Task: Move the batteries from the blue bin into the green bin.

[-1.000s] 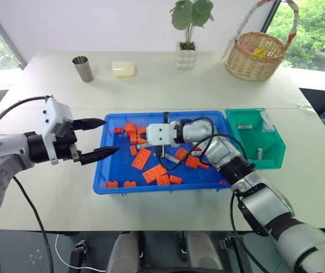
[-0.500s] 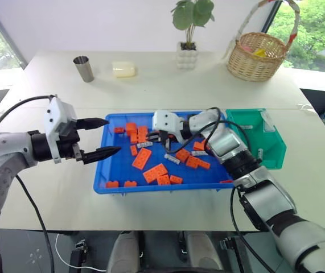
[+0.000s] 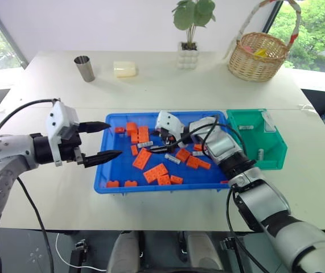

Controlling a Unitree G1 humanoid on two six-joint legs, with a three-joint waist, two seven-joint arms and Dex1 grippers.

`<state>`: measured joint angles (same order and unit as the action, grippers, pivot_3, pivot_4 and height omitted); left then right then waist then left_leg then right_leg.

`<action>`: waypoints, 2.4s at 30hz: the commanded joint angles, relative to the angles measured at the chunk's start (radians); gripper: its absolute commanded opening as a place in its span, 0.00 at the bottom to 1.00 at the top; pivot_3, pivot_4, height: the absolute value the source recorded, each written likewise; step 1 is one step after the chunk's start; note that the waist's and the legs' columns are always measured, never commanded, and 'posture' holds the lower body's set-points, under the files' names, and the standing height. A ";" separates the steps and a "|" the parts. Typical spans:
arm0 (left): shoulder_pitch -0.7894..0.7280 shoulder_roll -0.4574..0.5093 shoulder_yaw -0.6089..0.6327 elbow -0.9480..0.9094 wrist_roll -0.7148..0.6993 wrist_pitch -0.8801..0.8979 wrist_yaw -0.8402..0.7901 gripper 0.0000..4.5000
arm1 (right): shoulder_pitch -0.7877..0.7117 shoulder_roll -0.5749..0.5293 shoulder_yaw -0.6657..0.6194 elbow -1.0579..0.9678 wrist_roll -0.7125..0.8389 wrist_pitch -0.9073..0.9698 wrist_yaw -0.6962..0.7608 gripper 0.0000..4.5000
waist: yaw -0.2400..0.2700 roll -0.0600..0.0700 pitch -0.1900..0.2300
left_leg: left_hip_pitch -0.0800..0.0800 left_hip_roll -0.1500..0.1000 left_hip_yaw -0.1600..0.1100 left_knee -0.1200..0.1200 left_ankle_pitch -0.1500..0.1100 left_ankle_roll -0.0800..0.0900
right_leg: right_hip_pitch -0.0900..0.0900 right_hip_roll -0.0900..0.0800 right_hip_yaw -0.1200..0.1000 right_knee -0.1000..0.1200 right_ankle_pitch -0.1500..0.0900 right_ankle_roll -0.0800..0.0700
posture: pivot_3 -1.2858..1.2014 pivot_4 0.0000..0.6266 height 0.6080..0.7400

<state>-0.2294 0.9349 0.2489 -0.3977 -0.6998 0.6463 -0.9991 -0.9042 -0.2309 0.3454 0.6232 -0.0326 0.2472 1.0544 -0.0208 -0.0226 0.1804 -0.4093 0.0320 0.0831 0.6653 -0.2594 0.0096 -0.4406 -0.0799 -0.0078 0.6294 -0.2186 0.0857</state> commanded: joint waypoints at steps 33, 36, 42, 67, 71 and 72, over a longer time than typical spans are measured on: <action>-0.029 -0.009 -0.006 -0.026 0.019 -0.024 0.022 1.00 | 0.143 -0.064 -0.013 -0.378 0.048 0.186 0.064 0.36 | 0.005 0.000 0.000 | -0.001 0.000 -0.001 0.000 0.000 0.000 | 0.000 0.000 0.000 0.000 0.000 0.000 | 0.52 0.24 0.97; -0.032 -0.007 -0.010 -0.017 0.022 -0.026 0.015 1.00 | 0.219 -0.137 0.012 -0.552 0.062 0.237 0.103 0.36 | 0.005 0.000 0.000 | -0.001 0.000 -0.001 0.000 0.000 0.000 | 0.000 0.000 0.000 0.000 0.000 0.000 | 0.52 0.24 0.97; -0.057 -0.018 -0.035 0.002 0.033 -0.035 0.008 1.00 | 0.267 -0.182 0.045 -0.613 0.031 0.235 0.064 0.36 | 0.001 0.000 0.000 | 0.000 0.000 0.000 0.000 0.000 0.000 | 0.000 0.000 0.000 0.000 0.000 0.000 | 0.52 0.24 0.97; -0.050 -0.008 -0.023 0.010 0.045 -0.050 -0.007 1.00 | 0.057 -0.066 0.133 -0.421 0.078 0.370 -0.061 0.81 | 0.002 0.000 0.000 | -0.001 0.000 0.000 0.000 0.000 0.000 | -0.001 0.000 0.000 -0.001 0.000 0.000 | 0.52 0.24 0.97; -0.041 -0.007 -0.016 0.002 0.042 -0.046 -0.003 1.00 | 0.060 -0.044 0.142 -0.373 0.049 0.358 -0.081 0.81 | 0.000 0.000 0.000 | -0.001 0.000 0.000 0.000 0.000 0.000 | -0.001 0.000 0.000 0.000 0.000 0.000 | 0.52 0.24 0.97; -0.039 -0.008 -0.015 0.000 0.041 -0.044 -0.002 1.00 | 0.059 -0.037 0.141 -0.360 0.044 0.359 -0.089 0.81 | 0.000 0.000 0.000 | -0.001 0.000 0.000 0.000 0.000 0.000 | -0.001 0.000 0.000 0.000 0.000 0.000 | 0.52 0.24 0.97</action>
<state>-0.2691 0.9131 0.1994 -0.3676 -0.6443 0.6041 -1.0006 -0.8198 -0.2814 0.4857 0.2570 0.0210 0.6191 0.9784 -0.0208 -0.0230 0.1805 -0.4101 0.0323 0.0828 0.6652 -0.2594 0.0095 -0.4418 -0.0795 -0.0082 0.6291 -0.2189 0.0854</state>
